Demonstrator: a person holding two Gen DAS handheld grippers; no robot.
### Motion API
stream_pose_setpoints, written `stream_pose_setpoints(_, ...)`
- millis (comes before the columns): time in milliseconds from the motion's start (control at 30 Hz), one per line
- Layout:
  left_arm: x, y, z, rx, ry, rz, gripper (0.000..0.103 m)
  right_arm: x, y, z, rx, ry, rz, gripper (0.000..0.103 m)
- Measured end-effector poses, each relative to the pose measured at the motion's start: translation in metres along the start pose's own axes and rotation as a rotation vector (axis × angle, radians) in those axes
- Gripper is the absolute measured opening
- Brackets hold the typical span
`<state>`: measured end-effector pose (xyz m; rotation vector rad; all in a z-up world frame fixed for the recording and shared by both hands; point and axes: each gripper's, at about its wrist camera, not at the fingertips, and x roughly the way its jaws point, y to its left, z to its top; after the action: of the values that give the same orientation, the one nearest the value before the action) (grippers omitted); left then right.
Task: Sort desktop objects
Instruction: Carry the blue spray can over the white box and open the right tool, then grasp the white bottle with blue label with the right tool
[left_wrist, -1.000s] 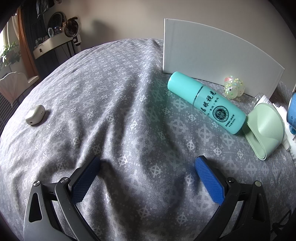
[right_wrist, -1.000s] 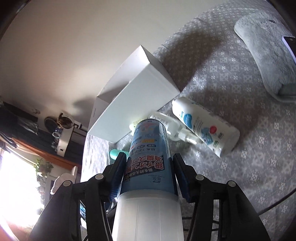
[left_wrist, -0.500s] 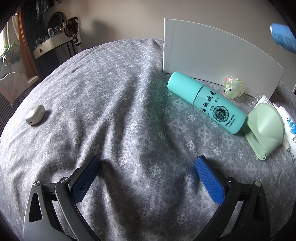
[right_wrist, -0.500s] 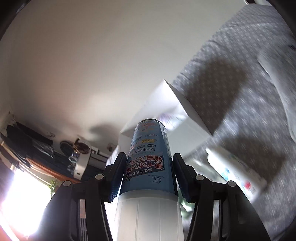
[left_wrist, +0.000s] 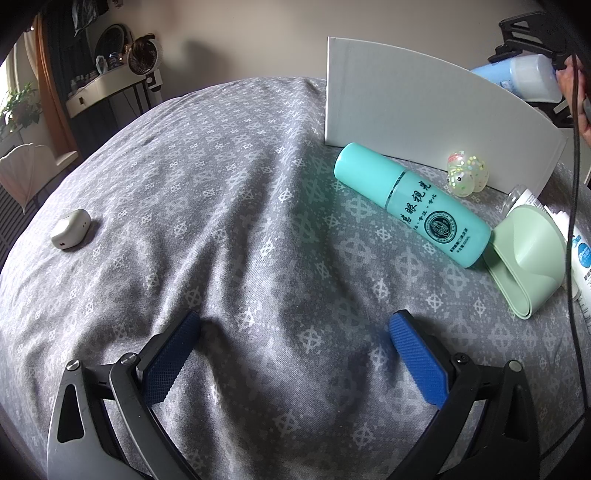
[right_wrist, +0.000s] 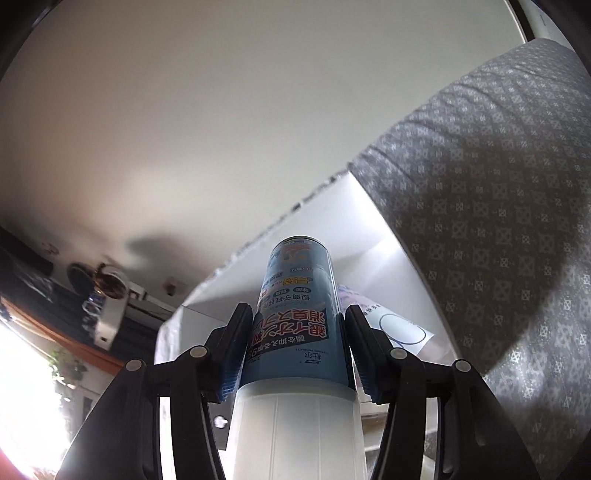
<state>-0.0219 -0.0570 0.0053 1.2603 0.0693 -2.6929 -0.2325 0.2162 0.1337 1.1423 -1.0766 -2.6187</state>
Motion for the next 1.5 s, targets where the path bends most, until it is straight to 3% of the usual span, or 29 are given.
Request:
stream_pose_setpoints(67, 0.0, 0.0, 0.0, 0.0, 0.0, 0.0, 0.103, 0.013, 0.001, -0.003, -0.04, 0.031, -0.058, 0.051)
stream_pose_setpoints(200, 0.0, 0.0, 0.0, 0.0, 0.0, 0.0, 0.103, 0.011, 0.016, -0.008, -0.173, 0.006, -0.125, 0.057)
stream_pose_setpoints(267, 0.0, 0.0, 0.0, 0.0, 0.0, 0.0, 0.103, 0.0, 0.027, -0.01, -0.24, -0.017, -0.135, 0.071)
stream_pose_setpoints(500, 0.0, 0.0, 0.0, 0.0, 0.0, 0.0, 0.103, -0.082, 0.042, -0.049, -0.423, -0.139, -0.13, 0.103)
stream_pose_setpoints(633, 0.0, 0.0, 0.0, 0.0, 0.0, 0.0, 0.103, -0.124, 0.008, -0.086, -0.529, -0.112, -0.126, 0.103)
stream_pose_setpoints(700, 0.0, 0.0, 0.0, 0.0, 0.0, 0.0, 0.103, -0.137, -0.021, -0.093, -0.545, -0.114, -0.167, 0.103)
stream_pose_setpoints(900, 0.0, 0.0, 0.0, 0.0, 0.0, 0.0, 0.103, -0.149, -0.127, -0.088, -0.384, 0.024, -0.233, 0.103)
stream_pose_setpoints(1000, 0.0, 0.0, 0.0, 0.0, 0.0, 0.0, 0.103, -0.136, -0.129, -0.091, -0.447, 0.113, -0.266, 0.103)
stream_pose_setpoints(1100, 0.0, 0.0, 0.0, 0.0, 0.0, 0.0, 0.103, -0.117, -0.117, -0.101, -0.511, 0.206, -0.237, 0.101)
stream_pose_setpoints(1300, 0.0, 0.0, -0.001, 0.0, 0.0, 0.001, 0.103, -0.069, -0.131, -0.131, -0.519, 0.455, -0.297, 0.075)
stream_pose_setpoints(1367, 0.0, 0.0, 0.0, 0.0, 0.0, 0.0, 0.103, -0.071, -0.137, -0.127, -0.5, 0.447, -0.292, 0.069)
stream_pose_setpoints(1500, 0.0, 0.0, -0.001, 0.0, 0.0, 0.0, 0.103, -0.075, -0.142, -0.114, -0.48, 0.414, -0.326, 0.068)
